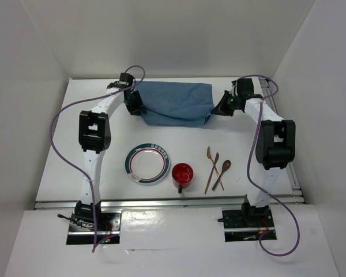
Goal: Set the dinner table for one person
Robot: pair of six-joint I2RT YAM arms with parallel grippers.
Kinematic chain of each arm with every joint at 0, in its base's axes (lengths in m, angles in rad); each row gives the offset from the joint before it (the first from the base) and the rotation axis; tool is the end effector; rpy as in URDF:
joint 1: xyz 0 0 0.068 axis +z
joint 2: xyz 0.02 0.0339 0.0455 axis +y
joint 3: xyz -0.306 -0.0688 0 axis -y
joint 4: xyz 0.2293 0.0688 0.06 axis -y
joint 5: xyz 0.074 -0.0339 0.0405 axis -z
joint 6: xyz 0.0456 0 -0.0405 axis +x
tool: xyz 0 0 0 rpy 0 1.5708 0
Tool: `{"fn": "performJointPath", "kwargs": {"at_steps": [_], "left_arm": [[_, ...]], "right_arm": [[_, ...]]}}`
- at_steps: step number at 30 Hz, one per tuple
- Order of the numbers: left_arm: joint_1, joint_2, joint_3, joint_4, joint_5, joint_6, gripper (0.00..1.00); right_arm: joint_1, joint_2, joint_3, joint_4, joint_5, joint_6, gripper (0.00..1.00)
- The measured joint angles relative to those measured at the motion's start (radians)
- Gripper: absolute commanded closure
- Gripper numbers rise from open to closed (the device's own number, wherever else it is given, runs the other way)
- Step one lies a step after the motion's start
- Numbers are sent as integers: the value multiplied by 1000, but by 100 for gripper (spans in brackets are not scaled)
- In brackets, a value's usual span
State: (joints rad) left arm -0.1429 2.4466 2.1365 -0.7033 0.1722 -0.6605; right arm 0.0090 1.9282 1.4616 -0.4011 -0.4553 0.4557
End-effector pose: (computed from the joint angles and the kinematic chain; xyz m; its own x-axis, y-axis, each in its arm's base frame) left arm 0.5478 -0.0867 0.1957 -0.8044 -0.4949 -0.3285 -0.3337 0.8340 -0.4394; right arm 0.4330 0.0239 0.2629 -0.8137 0.3879 -0.4330 0.0732 0.8072 0.5858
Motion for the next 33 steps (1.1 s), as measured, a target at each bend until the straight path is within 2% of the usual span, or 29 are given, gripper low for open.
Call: {"fn": "performJointPath", "kwargs": {"at_steps": [1,2,3,9,13,17,20,21,22,23,24,25,27,30,32,33], "left_arm": [[0,14,20,-11,2,1,84],[0,19,30,-15,-1,-3,94],[0,21,31,-19,2,4,100],[15,16,46,-61,33,11,100],[31,-6,120,-106,49,37,100],[42,-87,199,-137,53,73,100],[48,-195,199,-163,67,109,100],[50,-237,193,-179,73,122,96],[51,-275,180,-190,77,137,73],[51,-324,156,-204,79,161,29],[51,-357,138,-221,77,180,29],[51,-391,117,-243,69,188,8],[49,-424,91,-284,39,217,3],[48,-399,87,-345,-39,222,3],[49,-364,71,-359,-80,219,5],[50,-359,31,-348,-100,216,10]], "right_arm": [[-2,0,0,0,-2,0,100],[-3,0,0,0,-5,0,100],[-5,0,0,0,-6,0,100],[-12,0,19,-10,-19,0,100],[-12,0,93,-14,-37,0,100],[-16,-9,141,-7,-58,0,100],[-18,-42,121,-5,-62,0,100],[-19,-63,97,-6,-66,-1,100],[-20,-88,70,-7,-69,-3,100],[-20,-129,15,5,-74,-6,100],[-20,-151,-15,2,-77,-8,100],[-20,-185,-67,8,-80,-10,100],[-22,-227,-155,13,-81,-14,100],[-27,-220,-230,10,-83,-16,100],[-30,-198,-247,3,-83,-15,100],[-31,-188,-248,2,-83,-15,100]]}}
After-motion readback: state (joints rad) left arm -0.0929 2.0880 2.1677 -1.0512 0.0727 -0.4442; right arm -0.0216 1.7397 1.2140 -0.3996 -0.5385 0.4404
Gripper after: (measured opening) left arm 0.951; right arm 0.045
